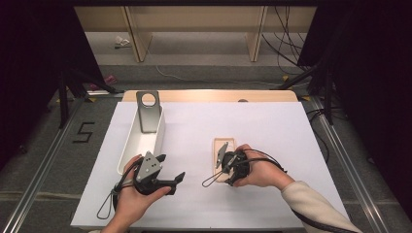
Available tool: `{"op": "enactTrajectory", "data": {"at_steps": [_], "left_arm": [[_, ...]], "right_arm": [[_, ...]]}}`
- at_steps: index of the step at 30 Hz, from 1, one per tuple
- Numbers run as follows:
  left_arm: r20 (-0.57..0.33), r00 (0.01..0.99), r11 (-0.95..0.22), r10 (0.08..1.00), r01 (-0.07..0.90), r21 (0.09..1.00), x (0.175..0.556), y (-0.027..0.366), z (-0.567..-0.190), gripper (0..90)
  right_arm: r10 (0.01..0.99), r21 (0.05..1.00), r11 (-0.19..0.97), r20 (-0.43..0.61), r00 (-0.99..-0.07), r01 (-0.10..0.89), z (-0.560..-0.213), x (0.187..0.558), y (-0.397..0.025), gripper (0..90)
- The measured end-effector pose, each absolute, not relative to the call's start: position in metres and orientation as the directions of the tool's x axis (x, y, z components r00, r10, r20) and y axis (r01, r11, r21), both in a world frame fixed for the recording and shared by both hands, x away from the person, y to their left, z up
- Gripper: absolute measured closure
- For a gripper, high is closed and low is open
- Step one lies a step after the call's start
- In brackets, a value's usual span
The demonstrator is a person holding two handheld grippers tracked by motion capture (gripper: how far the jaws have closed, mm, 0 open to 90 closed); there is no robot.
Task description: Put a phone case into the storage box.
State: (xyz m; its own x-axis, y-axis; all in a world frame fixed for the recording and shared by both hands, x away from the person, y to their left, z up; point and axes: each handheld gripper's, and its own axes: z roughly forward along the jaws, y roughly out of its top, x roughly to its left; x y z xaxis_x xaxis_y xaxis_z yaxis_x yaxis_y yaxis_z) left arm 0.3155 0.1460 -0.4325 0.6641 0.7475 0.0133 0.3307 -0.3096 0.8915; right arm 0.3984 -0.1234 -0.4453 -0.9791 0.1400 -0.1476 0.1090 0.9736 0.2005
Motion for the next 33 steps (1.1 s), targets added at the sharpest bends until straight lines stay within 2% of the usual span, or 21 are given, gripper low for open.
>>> {"op": "enactTrajectory", "data": {"at_steps": [13,33], "left_arm": [[0.012,0.667,-0.311,0.745,0.330,0.891,0.315,0.146,-0.433,14.6],[0.011,0.670,-0.311,0.742,0.330,0.891,0.315,0.145,-0.433,14.6]], "right_arm": [[0.081,0.137,0.989,-0.154,-0.985,0.060,-0.451,0.395,-0.115,53.3],[0.053,0.083,0.996,-0.148,-0.988,0.041,-0.454,0.388,-0.107,80.1]]}}
